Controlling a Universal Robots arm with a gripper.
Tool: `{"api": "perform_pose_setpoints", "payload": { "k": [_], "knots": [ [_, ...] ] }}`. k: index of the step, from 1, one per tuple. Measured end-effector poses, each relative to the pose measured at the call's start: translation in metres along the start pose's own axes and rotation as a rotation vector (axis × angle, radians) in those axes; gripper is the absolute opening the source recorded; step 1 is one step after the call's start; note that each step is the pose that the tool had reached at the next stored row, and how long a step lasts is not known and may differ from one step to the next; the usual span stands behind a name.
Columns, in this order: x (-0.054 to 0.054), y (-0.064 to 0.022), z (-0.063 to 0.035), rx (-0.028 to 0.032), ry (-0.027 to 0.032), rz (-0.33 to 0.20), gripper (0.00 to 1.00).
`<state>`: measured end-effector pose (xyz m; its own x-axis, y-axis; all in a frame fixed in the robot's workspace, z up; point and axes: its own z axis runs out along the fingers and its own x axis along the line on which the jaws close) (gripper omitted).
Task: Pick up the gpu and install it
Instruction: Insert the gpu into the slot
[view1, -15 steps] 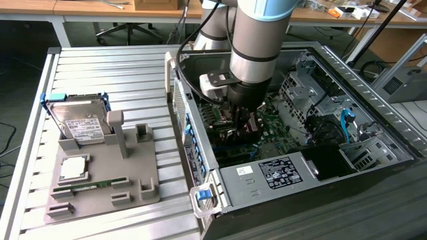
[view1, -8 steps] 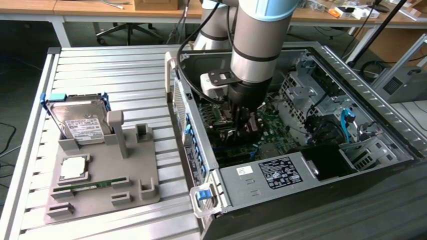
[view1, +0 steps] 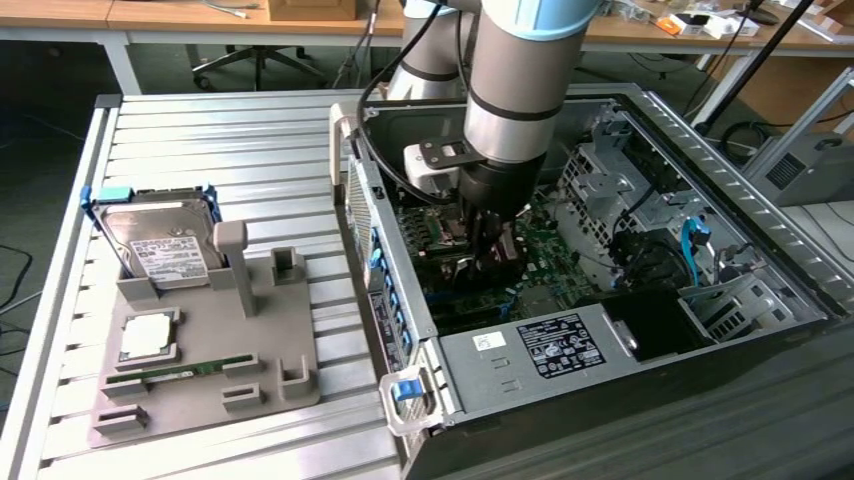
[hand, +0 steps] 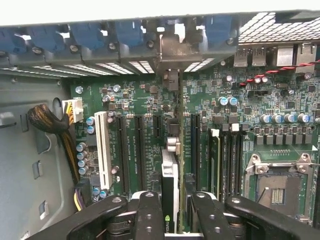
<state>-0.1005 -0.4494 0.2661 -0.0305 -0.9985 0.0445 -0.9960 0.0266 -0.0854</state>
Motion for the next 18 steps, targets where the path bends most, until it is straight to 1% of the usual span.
{"api": "perform_pose_setpoints", "payload": {
  "k": [3, 4, 6, 8, 10, 11, 12, 15, 16, 18],
  "knots": [
    [-0.0010, 0.0000, 0.0000, 0.0000, -0.0006, 0.000, 0.27],
    [-0.0011, 0.0001, 0.0000, -0.0001, -0.0031, 0.000, 0.27],
    [-0.0010, 0.0002, 0.0001, -0.0005, -0.0198, 0.002, 0.27],
    [-0.0009, 0.0002, -0.0001, -0.0014, -0.0407, 0.003, 0.27],
    [-0.0010, 0.0004, 0.0000, -0.0021, -0.0637, 0.005, 0.27],
    [-0.0008, 0.0006, -0.0001, -0.0024, -0.0738, 0.006, 0.27],
    [-0.0005, 0.0008, -0.0001, -0.0025, -0.0786, 0.007, 0.27],
    [0.0020, 0.0012, 0.0001, -0.0026, -0.0895, 0.008, 0.27],
    [0.0040, 0.0013, 0.0003, -0.0026, -0.0906, 0.008, 0.27],
    [0.0072, 0.0014, 0.0004, -0.0027, -0.0904, 0.008, 0.27]
  ]
}}
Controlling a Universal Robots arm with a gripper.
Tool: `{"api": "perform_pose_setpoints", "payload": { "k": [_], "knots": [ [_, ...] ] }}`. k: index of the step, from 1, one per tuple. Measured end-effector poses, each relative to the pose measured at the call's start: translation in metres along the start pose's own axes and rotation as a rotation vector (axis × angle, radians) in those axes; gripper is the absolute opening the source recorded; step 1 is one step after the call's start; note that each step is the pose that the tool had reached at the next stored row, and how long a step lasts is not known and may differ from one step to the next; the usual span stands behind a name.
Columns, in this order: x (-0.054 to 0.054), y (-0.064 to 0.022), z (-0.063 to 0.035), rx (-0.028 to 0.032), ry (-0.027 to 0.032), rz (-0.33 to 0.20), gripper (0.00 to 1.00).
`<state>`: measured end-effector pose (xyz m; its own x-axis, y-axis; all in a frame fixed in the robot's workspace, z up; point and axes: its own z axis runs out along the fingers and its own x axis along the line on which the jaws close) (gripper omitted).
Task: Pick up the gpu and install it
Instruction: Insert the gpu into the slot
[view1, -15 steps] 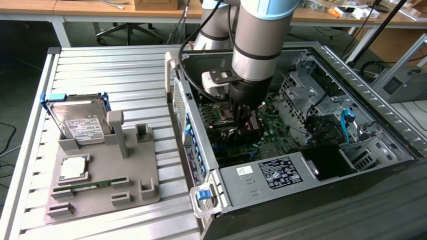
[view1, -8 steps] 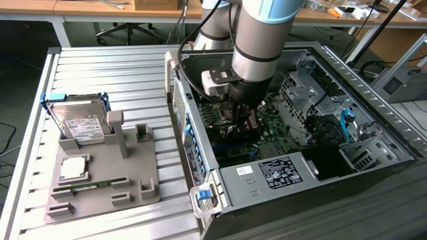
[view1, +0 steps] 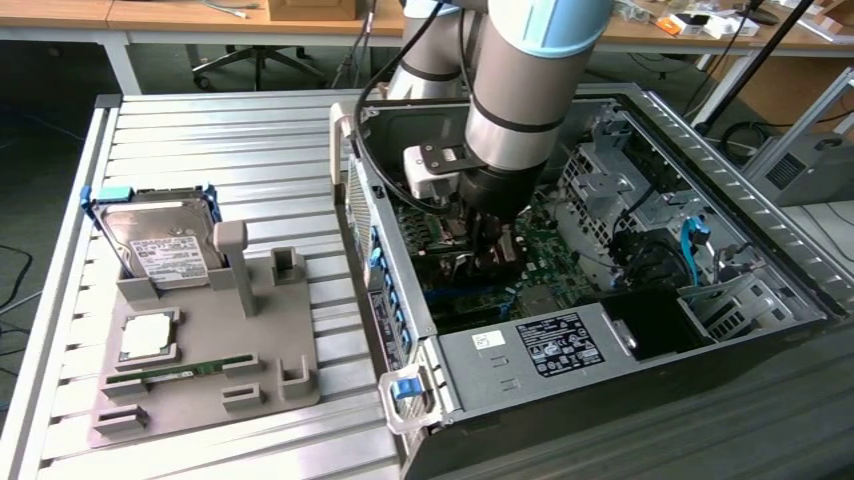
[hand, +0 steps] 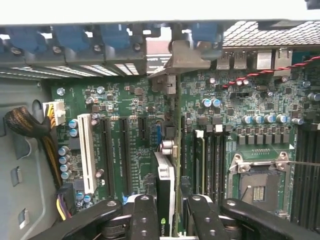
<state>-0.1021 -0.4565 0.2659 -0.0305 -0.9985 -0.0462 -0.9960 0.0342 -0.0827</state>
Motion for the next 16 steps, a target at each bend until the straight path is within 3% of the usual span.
{"api": "perform_pose_setpoints", "payload": {
  "k": [4, 7, 10, 14, 16],
  "knots": [
    [0.0006, -0.0001, -0.0001, 0.0000, 0.0017, 0.000, 0.27],
    [0.0006, 0.0000, 0.0000, 0.0007, 0.0203, -0.002, 0.27],
    [0.0006, 0.0000, -0.0001, 0.0009, 0.0313, -0.003, 0.27],
    [0.0006, 0.0000, -0.0001, 0.0015, 0.0533, -0.005, 0.27],
    [0.0006, -0.0001, 0.0000, 0.0019, 0.0617, -0.006, 0.27]
  ]
}}
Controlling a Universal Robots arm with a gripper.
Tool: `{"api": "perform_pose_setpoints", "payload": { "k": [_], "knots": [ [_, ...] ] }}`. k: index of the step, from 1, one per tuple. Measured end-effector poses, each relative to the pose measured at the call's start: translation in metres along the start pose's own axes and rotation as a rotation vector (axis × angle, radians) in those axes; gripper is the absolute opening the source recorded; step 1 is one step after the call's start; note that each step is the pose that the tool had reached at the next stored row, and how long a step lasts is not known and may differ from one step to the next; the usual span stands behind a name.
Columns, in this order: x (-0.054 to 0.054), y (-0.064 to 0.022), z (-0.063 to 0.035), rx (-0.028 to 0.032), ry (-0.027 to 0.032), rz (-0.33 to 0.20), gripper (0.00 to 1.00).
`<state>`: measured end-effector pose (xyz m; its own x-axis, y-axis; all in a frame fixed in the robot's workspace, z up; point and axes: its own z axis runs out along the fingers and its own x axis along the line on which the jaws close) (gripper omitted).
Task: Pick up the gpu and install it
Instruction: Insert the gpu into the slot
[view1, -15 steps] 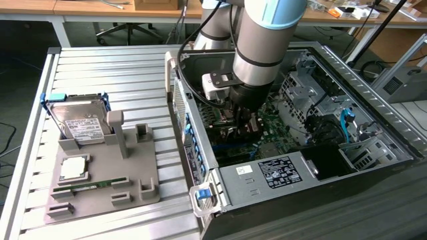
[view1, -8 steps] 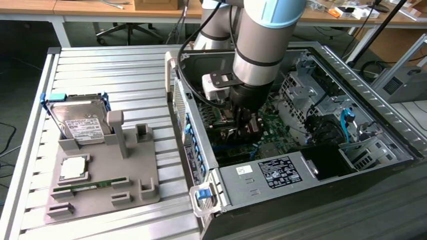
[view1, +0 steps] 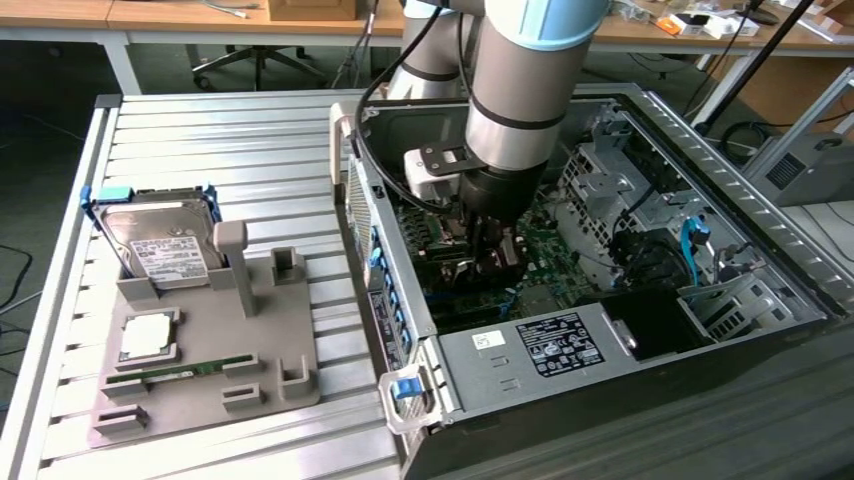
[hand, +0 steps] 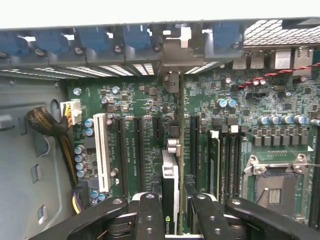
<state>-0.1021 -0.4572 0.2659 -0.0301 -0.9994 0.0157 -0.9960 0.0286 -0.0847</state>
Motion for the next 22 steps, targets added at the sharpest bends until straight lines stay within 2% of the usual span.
{"api": "perform_pose_setpoints", "payload": {
  "k": [2, 8, 10, 12, 13, 14, 15, 16, 17, 18, 20, 21, 22],
  "knots": [
    [0.000, 0.0000, -0.0002, -0.0001, 0.0031, 0.000, 0.27],
    [-0.001, -0.0010, -0.0002, -0.0010, 0.0032, 0.000, 0.27],
    [-0.001, -0.0014, -0.0040, -0.0010, 0.0032, 0.000, 0.27],
    [-0.001, -0.0028, -0.0179, -0.0009, 0.0030, 0.000, 0.27],
    [-0.001, -0.0076, -0.0176, -0.0050, 0.0045, 0.000, 0.27],
    [-0.001, -0.0092, -0.0175, -0.0055, 0.0149, -0.001, 0.27],
    [-0.002, -0.0095, -0.0174, -0.0050, 0.0309, -0.003, 0.27],
    [-0.002, -0.0096, -0.0175, -0.0051, 0.0313, -0.003, 0.27],
    [-0.003, -0.0099, -0.0175, -0.0053, 0.0363, -0.003, 0.27],
    [-0.005, -0.0100, -0.0175, -0.0051, 0.0492, -0.004, 0.27],
    [-0.012, -0.0099, -0.0175, -0.0046, 0.0658, -0.005, 0.27],
    [-0.015, -0.0098, -0.0176, -0.0045, 0.0710, -0.006, 0.27],
    [-0.017, -0.0098, -0.0176, -0.0044, 0.0720, -0.006, 0.27]
  ]
}}
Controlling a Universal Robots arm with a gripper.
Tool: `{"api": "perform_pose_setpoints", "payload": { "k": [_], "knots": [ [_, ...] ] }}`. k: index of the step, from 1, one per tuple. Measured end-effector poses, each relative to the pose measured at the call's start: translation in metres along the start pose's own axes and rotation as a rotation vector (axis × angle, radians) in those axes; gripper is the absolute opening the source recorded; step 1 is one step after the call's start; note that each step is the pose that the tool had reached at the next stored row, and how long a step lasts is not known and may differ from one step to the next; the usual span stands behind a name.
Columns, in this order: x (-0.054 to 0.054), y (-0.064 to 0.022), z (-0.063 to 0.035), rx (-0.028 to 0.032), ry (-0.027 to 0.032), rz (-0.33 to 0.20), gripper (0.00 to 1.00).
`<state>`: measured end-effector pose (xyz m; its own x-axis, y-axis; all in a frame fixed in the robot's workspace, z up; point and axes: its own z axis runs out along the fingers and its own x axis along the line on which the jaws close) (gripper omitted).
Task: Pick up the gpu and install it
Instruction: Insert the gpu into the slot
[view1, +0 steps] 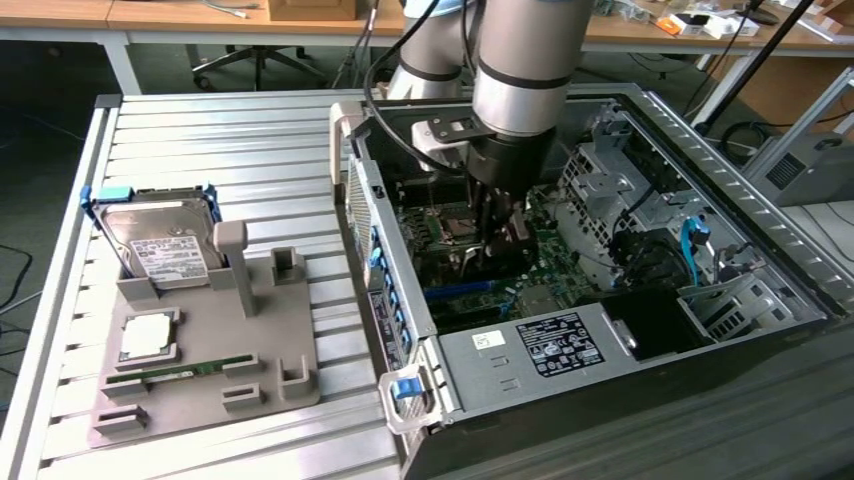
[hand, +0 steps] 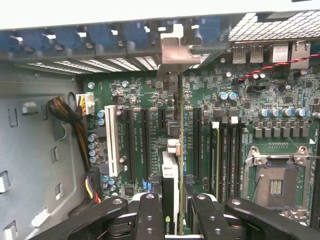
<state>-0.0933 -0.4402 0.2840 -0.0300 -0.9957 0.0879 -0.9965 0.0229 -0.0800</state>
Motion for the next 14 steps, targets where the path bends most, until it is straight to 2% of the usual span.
{"api": "perform_pose_setpoints", "payload": {
  "k": [8, 12, 13, 14],
  "knots": [
    [-0.0024, 0.0058, -0.0007, 0.0000, 0.0001, -0.001, 0.27],
    [-0.0023, 0.0060, -0.0008, 0.0000, -0.0010, -0.001, 0.27],
    [-0.0023, 0.0061, -0.0006, -0.0003, -0.0181, 0.001, 0.27],
    [-0.0023, 0.0060, -0.0007, -0.0012, -0.0406, 0.002, 0.27]
  ]
}}
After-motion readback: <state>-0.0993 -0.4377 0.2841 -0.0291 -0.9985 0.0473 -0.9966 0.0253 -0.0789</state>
